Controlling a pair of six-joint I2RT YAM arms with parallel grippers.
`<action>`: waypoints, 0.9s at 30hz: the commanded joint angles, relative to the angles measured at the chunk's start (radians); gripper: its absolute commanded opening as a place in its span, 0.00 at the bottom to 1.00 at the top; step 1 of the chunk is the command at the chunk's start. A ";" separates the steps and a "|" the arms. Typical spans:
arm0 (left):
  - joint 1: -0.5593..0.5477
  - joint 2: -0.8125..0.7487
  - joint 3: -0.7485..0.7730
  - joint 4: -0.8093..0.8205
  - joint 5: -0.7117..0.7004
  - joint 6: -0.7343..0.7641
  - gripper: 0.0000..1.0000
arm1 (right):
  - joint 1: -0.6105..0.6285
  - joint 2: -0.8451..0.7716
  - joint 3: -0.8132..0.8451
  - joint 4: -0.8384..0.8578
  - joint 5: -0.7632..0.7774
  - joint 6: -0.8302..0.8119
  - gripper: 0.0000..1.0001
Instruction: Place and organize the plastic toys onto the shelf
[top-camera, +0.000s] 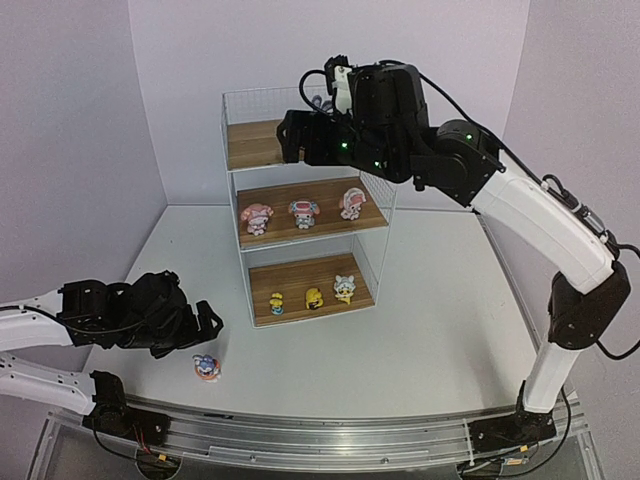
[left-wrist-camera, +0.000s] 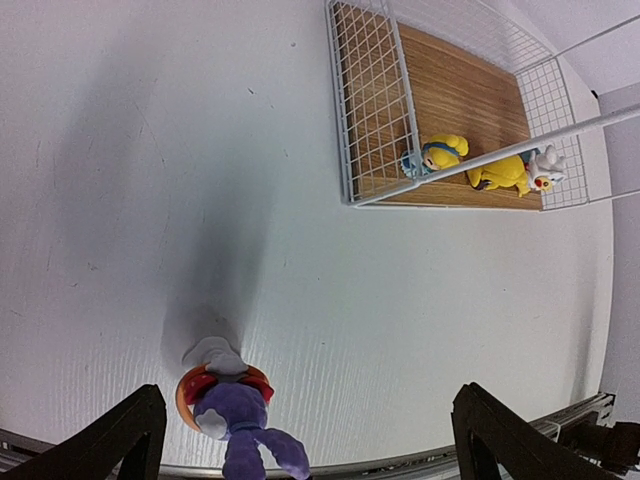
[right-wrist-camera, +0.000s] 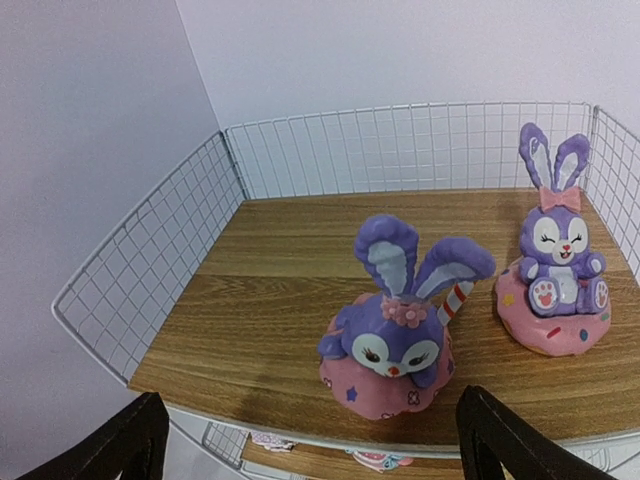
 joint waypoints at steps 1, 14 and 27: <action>-0.003 -0.018 0.003 0.013 0.002 0.000 1.00 | -0.016 0.050 0.083 0.023 0.026 -0.023 0.97; -0.003 -0.029 0.003 0.009 -0.004 0.003 1.00 | -0.030 0.085 0.106 0.026 -0.029 0.027 0.97; -0.003 -0.052 -0.012 0.003 -0.009 -0.015 1.00 | -0.030 0.129 0.139 0.035 -0.002 0.077 0.96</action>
